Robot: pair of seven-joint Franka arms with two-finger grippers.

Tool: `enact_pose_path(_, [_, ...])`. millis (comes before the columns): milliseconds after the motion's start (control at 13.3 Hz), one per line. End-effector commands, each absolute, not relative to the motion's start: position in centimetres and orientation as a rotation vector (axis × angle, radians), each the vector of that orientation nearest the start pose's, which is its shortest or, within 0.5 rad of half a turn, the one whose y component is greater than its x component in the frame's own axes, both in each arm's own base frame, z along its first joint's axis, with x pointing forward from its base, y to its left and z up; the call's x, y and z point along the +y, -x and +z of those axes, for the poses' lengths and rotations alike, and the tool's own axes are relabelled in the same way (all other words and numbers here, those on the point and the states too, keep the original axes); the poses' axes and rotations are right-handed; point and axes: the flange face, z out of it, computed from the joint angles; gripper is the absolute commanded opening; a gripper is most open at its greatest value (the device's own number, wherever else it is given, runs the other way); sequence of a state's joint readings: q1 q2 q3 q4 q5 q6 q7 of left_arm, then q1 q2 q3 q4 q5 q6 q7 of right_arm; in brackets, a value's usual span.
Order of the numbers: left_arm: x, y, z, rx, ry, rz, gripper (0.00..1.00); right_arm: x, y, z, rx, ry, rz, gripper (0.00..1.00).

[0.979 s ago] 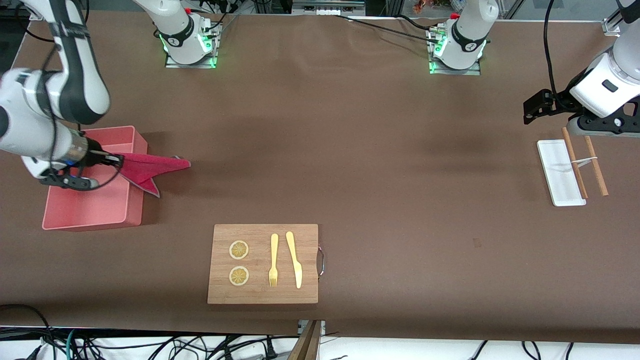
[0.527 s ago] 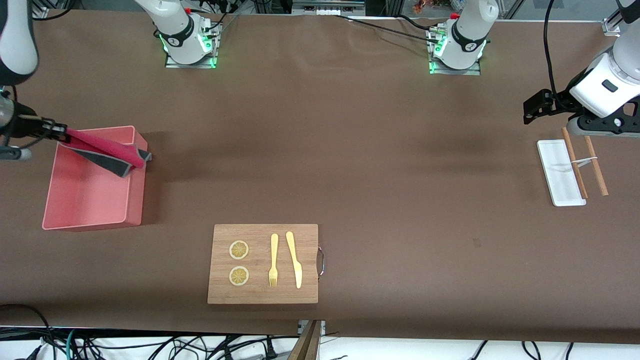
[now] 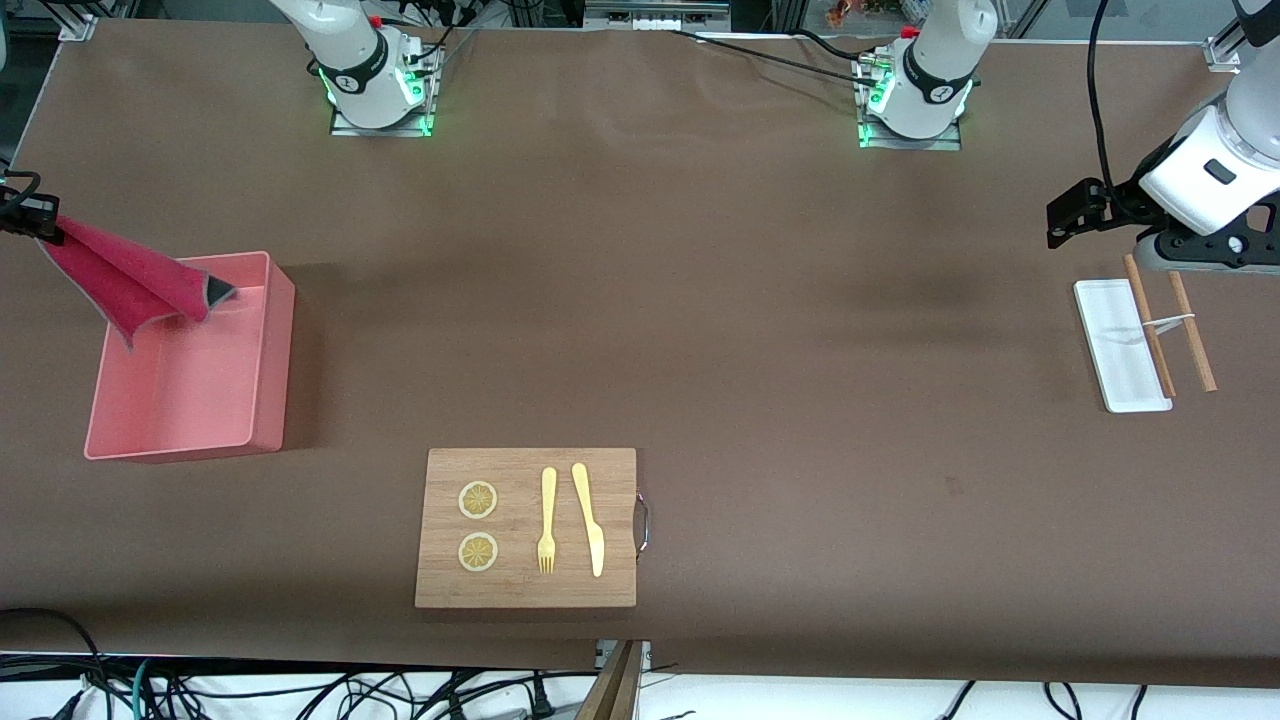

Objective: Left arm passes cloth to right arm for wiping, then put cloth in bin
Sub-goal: 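Lower the cloth into the pink bin and open the right gripper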

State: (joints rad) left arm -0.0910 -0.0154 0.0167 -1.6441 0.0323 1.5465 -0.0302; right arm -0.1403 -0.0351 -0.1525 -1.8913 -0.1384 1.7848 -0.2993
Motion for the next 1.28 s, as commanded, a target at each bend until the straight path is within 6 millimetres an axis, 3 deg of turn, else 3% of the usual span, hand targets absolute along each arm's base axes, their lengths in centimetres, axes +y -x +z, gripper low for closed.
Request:
enact_pose_path(0, [-3.7, -53.6, 60.1, 0.103, 3.102, 0.126, 1.00, -17.9, -54.0, 45.9, -0.092, 3.252, 0.214, 0.00])
enact_pose_path(226, [-3.7, -53.6, 60.1, 0.103, 3.104, 0.127, 1.00, -17.9, -56.0, 41.0, -0.023, 3.247, 0.229, 0.00])
enact_pose_path(377, [-3.7, -53.6, 60.1, 0.103, 3.102, 0.126, 1.00, -17.2, -56.4, 39.5, 0.074, 3.247, 0.245, 0.00])
enact_pose_path(452, [-3.7, -53.6, 60.1, 0.103, 3.102, 0.126, 1.00, -16.3, -56.7, 38.9, 0.092, 3.234, 0.246, 0.19])
enact_pose_path(527, [-3.7, -53.6, 60.1, 0.103, 3.102, 0.126, 1.00, -15.6, -56.9, 38.9, 0.104, 3.206, 0.236, 0.50])
enact_pose_path(602, [-3.7, -53.6, 60.1, 0.103, 3.102, 0.126, 1.00, -15.3, -57.0, 38.9, 0.117, 3.184, 0.226, 0.91])
enact_pose_path(678, [-3.7, -53.6, 60.1, 0.103, 3.102, 0.126, 1.00, -15.1, -57.0, 39.2, 0.133, 3.154, 0.202, 1.00])
enact_pose_path(904, [-3.7, -53.6, 60.1, 0.103, 3.102, 0.126, 1.00, -14.2, -56.6, 42.2, 0.183, 3.062, 0.109, 1.00])
enact_pose_path(1205, [-3.7, -53.6, 60.1, 0.103, 3.102, 0.126, 1.00, -8.7, -55.8, 47.3, 0.138, 3.076, 0.105, 1.00])
